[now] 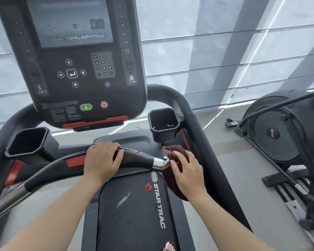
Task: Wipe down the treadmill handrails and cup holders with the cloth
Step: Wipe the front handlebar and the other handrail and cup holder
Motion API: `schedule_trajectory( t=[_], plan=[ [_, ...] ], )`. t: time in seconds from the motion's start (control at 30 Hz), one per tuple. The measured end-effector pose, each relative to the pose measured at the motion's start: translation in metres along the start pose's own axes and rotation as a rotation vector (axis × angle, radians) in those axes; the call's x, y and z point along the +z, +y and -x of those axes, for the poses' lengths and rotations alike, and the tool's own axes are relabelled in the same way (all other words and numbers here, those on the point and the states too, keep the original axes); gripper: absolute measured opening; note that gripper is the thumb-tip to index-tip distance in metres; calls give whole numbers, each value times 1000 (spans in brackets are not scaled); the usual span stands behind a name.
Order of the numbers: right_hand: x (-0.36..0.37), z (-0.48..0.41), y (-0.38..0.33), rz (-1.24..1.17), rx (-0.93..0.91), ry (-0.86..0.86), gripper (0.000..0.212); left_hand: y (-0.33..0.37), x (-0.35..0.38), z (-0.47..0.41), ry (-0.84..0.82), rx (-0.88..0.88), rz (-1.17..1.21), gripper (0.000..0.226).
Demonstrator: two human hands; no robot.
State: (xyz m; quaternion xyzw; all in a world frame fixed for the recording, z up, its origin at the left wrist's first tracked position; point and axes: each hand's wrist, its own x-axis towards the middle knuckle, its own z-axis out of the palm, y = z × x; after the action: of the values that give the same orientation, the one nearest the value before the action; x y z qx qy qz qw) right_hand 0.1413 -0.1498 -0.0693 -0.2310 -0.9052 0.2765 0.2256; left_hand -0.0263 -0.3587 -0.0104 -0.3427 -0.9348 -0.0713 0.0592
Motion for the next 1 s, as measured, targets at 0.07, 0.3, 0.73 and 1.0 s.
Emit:
schedule_trajectory(
  t=[0.07,0.3,0.73,1.0],
  plan=[
    [6,-1,-10,1,25,26,34,-1,5,0,16,7,3,38],
    [26,-12,-38,36,-123,65,34,-2,8,1,47,2,-15,34],
    [33,-23,-75,-19,-148,13,34,-29,-1,-1,-1,111,51,41],
    [46,-24,-95,-6,-46,114,27,-65,-4,6,39,52,95,33]
  ],
)
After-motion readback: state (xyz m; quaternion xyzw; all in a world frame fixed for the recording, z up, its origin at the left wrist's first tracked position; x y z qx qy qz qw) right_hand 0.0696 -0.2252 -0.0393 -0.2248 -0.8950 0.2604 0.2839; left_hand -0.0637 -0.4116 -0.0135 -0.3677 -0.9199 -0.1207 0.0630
